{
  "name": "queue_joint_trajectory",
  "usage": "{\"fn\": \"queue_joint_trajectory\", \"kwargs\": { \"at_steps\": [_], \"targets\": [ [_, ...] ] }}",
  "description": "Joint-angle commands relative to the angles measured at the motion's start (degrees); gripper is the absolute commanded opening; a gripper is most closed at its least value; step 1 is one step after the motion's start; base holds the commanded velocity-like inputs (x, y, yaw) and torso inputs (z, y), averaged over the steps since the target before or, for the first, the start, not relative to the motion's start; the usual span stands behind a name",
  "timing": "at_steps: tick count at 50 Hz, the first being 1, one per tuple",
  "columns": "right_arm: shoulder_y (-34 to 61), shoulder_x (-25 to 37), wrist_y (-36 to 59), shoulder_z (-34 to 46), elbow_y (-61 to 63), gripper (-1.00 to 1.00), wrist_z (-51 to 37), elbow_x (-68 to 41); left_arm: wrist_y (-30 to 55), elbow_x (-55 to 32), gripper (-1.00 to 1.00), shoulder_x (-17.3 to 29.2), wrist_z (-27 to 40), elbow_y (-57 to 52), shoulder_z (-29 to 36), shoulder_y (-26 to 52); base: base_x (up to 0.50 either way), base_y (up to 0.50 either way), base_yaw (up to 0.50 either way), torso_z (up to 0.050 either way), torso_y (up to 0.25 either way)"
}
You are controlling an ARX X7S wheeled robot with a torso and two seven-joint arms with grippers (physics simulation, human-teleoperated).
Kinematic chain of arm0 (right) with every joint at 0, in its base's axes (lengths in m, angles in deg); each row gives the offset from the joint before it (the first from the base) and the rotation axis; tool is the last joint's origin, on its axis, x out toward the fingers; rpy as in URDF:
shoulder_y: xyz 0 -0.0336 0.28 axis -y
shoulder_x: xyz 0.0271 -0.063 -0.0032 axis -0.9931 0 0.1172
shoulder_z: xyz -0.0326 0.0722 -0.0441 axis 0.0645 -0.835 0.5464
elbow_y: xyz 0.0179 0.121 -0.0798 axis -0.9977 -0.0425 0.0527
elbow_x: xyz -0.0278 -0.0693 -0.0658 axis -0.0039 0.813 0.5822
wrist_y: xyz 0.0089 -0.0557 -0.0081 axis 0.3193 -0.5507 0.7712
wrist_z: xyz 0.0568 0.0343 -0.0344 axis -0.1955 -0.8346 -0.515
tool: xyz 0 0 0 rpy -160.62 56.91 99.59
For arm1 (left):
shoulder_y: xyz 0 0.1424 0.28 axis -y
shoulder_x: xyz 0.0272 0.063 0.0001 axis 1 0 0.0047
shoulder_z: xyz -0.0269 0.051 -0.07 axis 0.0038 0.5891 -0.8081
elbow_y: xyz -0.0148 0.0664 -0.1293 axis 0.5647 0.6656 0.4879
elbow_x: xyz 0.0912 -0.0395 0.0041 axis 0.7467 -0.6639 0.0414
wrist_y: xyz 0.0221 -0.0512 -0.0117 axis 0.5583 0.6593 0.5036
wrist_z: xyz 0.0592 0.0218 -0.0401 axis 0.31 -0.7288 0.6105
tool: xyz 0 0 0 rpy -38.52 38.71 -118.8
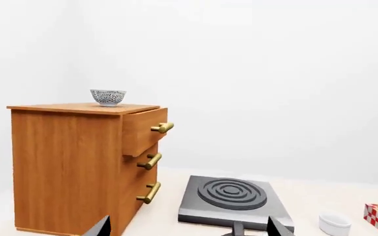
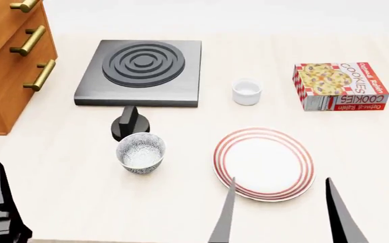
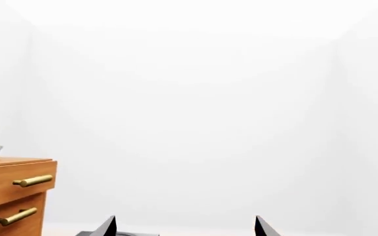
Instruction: Pick the akita bowl on the wooden cabinet and place it on the plate.
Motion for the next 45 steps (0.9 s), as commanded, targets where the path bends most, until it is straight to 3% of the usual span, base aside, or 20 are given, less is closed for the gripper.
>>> {"fn": "queue_joint_trajectory", "kwargs": {
  "at_steps": [1, 7, 14, 24, 38, 45],
  "targets": [
    [-0.05, 0.99, 0.3, 1.43, 1.13, 1.0, -1.06, 0.22, 12.61, -3.14, 1.0, 1.7, 2.64, -6.7, 1.18, 9.68, 0.0, 0.0, 0.0, 0.0, 0.0],
    [0.21, 1.47, 0.33, 1.61, 1.06, 1.0, -1.65, -0.17, 23.02, -5.74, 1.0, 1.92, 4.41, -9.03, 2.75, 21.01, 0.0, 0.0, 0.0, 0.0, 0.0],
    [0.49, 1.97, 0.4, 1.65, 0.94, 1.0, -2.31, -0.66, 40.8, -12.11, 1.0, 0.5, 7.08, -11.69, 0.86, 38.57, 0.0, 0.0, 0.0, 0.0, 0.0],
    [0.61, 2.74, 0.28, 1.64, 0.99, 1.0, -3.16, -1.11, 54.69, -15.64, 1.0, -0.63, 9.01, -9.99, 0.62, 53.16, 0.0, 0.0, 0.0, 0.0, 0.0],
    [0.61, 3.34, 0.77, 0.98, 1.78, 1.0, -4.5, -2.29, 63.4, -19.09, 1.0, -2.38, 10.8, -5.14, 1.85, 66.14, 0.0, 0.0, 0.0, 0.0, 0.0],
    [0.52, 3.61, 0.75, 0.78, 2.49, 1.0, -5.06, -2.96, 63.57, -31.15, 1.0, -0.15, 20.22, -2.23, 1.59, 70.19, 0.0, 0.0, 0.0, 0.0, 0.0]
  ]
}}
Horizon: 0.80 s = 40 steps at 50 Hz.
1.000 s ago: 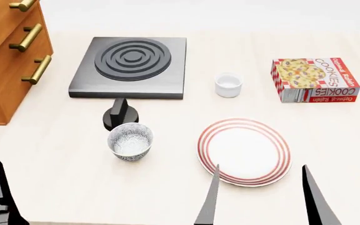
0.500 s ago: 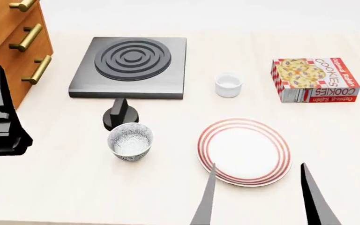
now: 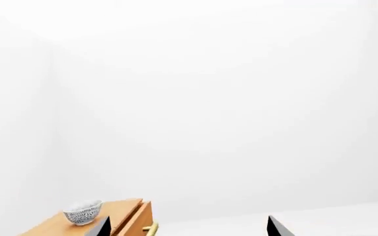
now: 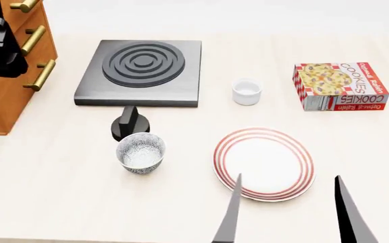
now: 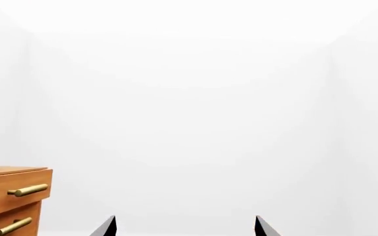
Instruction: Pick the akita bowl on the wooden cabinet and place it on the plate.
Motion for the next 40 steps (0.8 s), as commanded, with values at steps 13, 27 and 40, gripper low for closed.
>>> {"fn": "queue_joint_trajectory", "kwargs": {
  "at_steps": [13, 27, 40],
  "targets": [
    [0.0, 1.54, -0.26, 0.86, 0.05, 1.0, -1.41, -0.23, 2.08, -14.09, 1.0, 2.41, 10.61, 3.38, 0.88, 6.35, 0.39, 0.0, 0.0, 0.0, 0.0],
    [0.11, 1.85, -0.6, 0.93, -0.5, 1.0, -2.89, 0.13, 1.0, -17.32, 1.0, 2.51, 12.16, 3.63, -1.67, 5.66, 0.11, 0.0, 0.0, 0.0, 0.0],
    [0.43, 2.49, -0.22, 1.42, -0.5, 1.0, -3.54, 0.29, -0.35, -21.42, 1.0, 2.63, 12.56, 1.92, -4.1, 5.42, 0.0, 0.0, 0.0, 0.0, -0.115]
  ]
}}
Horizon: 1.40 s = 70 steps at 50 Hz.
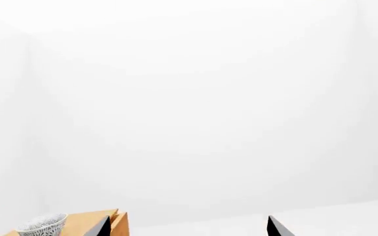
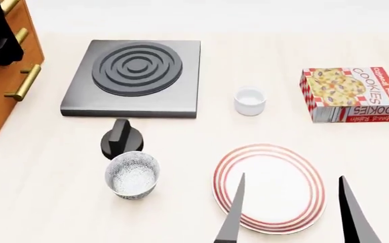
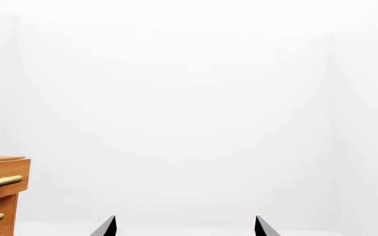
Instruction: Pick the akita bowl on the wooden cabinet and place it on the plate.
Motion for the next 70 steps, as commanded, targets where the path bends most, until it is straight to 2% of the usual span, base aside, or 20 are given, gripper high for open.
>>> {"fn": "queue_joint_trajectory", "kwargs": {
  "at_steps": [1, 11, 12, 23, 30, 60, 70],
  "targets": [
    [0.2, 0.52, 0.26, 0.32, -0.05, 1.0, -0.68, 0.08, 0.0, -3.06, 1.0, 0.29, 1.62, -0.76, -1.17, 0.28, 0.0, 0.0, 0.0, 0.0, -0.25],
    [0.17, 0.92, 0.22, 0.51, 0.05, 1.0, -1.17, -0.08, 0.15, -4.34, 1.0, 0.6, 3.27, -0.74, -0.92, 0.61, 0.0, 0.0, 0.0, 0.0, -0.239],
    [0.19, 0.92, 0.21, 0.43, -0.02, 1.0, -1.22, -0.26, -1.6, -5.48, 1.0, -0.15, 2.37, -0.72, -2.94, -0.18, 0.0, 0.0, 0.0, 0.0, 0.0],
    [0.31, 1.31, 0.2, 0.87, -0.18, 1.0, -1.71, -0.07, -3.45, -5.39, 1.0, 1.39, 3.06, -1.44, -1.95, -0.8, 0.0, 0.0, 0.0, 0.0, 0.0],
    [0.61, 1.47, 1.29, 1.45, 0.09, 1.0, -3.03, 2.55, -3.08, -7.33, 1.0, 0.69, 4.9, -0.32, -3.84, -0.61, 0.0, 0.04, 0.0, 0.0, 0.0],
    [0.66, 2.66, 1.2, 1.67, 0.38, 1.0, -4.18, 1.13, -5.11, -10.46, 1.0, 2.2, 7.71, 0.45, -2.69, -0.43, 0.0, 0.49, 0.0, 0.0, 0.0],
    [0.96, 3.09, 1.91, 2.5, 0.5, 1.0, -5.29, 2.9, -6.04, -11.0, 1.0, 2.83, 8.07, 0.28, -2.33, -0.91, 0.0, 0.22, 0.0, 0.0, 0.0]
  ]
}}
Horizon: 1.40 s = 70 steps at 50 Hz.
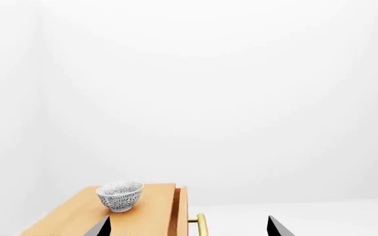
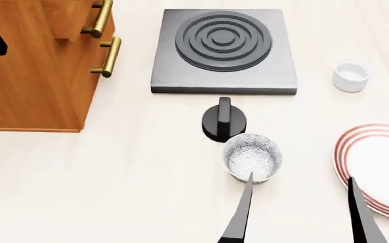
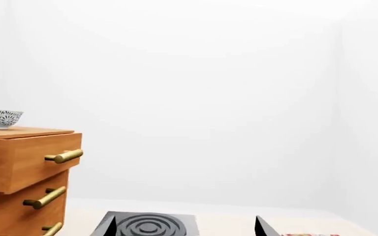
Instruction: Pick the akita bowl on the wooden cabinet and place it on the plate.
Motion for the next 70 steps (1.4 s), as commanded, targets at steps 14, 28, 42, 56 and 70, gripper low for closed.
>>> {"fn": "queue_joint_trajectory", "kwargs": {
  "at_steps": [14, 28, 42, 56, 70],
  "targets": [
    [0.19, 0.94, -0.46, 0.43, 0.07, 1.0, -1.39, -1.26, -2.46, -0.94, 1.0, 1.57, 0.57, 0.17, 0.63, -0.98, 0.0, 0.45, 0.0, 0.0, 0.0],
    [0.15, 1.41, -1.23, 0.17, -0.19, 1.0, -2.1, -2.91, -4.96, -2.41, 1.0, 1.59, 0.32, -0.27, 0.3, -0.8, 0.0, 0.0, 0.0, 0.0, -0.118],
    [0.51, 2.08, -0.72, 1.23, 0.4, 1.0, -2.74, -2.85, 4.27, -19.37, 1.0, 2.81, 18.73, 5.8, -1.0, 14.81, 0.0, 0.0, 0.0, 0.0, 0.0],
    [0.31, 2.81, -1.53, 1.2, 0.67, 1.0, -3.31, -3.84, 3.68, -25.28, 1.0, 1.67, 24.82, 19.94, 4.5, 26.57, 0.04, 0.0, 0.0, 0.0, 0.0],
    [0.44, 3.57, -1.92, 1.87, 0.38, 1.0, -3.7, -3.85, 2.11, -27.85, 1.0, 2.8, 25.84, 19.18, 5.65, 26.44, 0.45, 0.0, 0.0, 0.0, 0.0]
  ]
}}
